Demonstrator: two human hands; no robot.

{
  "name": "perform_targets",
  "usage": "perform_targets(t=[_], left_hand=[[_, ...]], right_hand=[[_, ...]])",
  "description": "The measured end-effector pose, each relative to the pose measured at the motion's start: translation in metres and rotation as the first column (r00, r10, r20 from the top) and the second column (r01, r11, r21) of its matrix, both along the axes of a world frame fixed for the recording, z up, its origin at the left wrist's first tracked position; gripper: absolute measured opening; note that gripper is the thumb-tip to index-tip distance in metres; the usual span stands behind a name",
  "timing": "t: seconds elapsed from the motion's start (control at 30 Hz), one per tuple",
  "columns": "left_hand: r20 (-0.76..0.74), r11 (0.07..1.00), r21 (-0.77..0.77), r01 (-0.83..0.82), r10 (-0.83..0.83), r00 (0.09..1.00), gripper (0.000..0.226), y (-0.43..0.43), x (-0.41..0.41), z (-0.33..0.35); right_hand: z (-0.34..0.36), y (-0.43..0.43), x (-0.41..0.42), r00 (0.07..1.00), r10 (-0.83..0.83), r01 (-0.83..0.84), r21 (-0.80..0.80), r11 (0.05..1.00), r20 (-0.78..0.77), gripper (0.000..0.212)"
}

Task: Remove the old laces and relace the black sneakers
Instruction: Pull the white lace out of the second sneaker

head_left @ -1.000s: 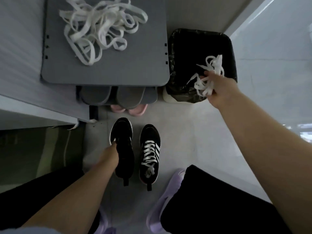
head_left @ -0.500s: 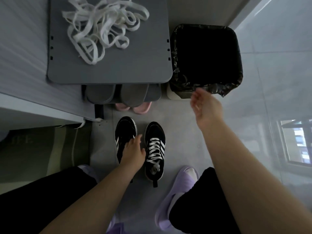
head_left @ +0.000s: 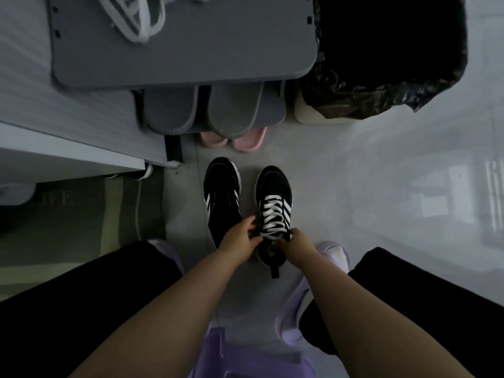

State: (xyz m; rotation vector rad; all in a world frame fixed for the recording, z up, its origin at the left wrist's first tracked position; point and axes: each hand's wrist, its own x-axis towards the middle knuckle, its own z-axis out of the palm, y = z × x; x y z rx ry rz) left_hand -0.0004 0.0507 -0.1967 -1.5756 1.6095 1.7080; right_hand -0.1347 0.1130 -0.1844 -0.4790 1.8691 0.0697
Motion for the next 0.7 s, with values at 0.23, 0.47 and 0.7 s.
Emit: perform_targets(t=[0.23,0.47,0.7], left_hand=[[-0.056,0.998,0.015,-0.061,0.061,0.997,0.052,0.004,-0.006,0.010],[-0.048,0.968,-0.250,-0.007,-0.006,0.999,0.037,-0.001,0.011,0.091],[0.012,0.812,-0.580,0.065,-0.072,0.997,0.013,0.014,0.057,0.229]], right_hand=[[0.030,-0.022,-0.012,0.912,0.387,-0.375,0.107,0.921,-0.134,0.029],[0.115,-0.033,0.002,0.816,0.547,-0.549,0.043,0.834,-0.190,0.030],[0.232,0.001,0.051,0.792,0.428,-0.567,-0.264,0.780,-0.436,0.027]])
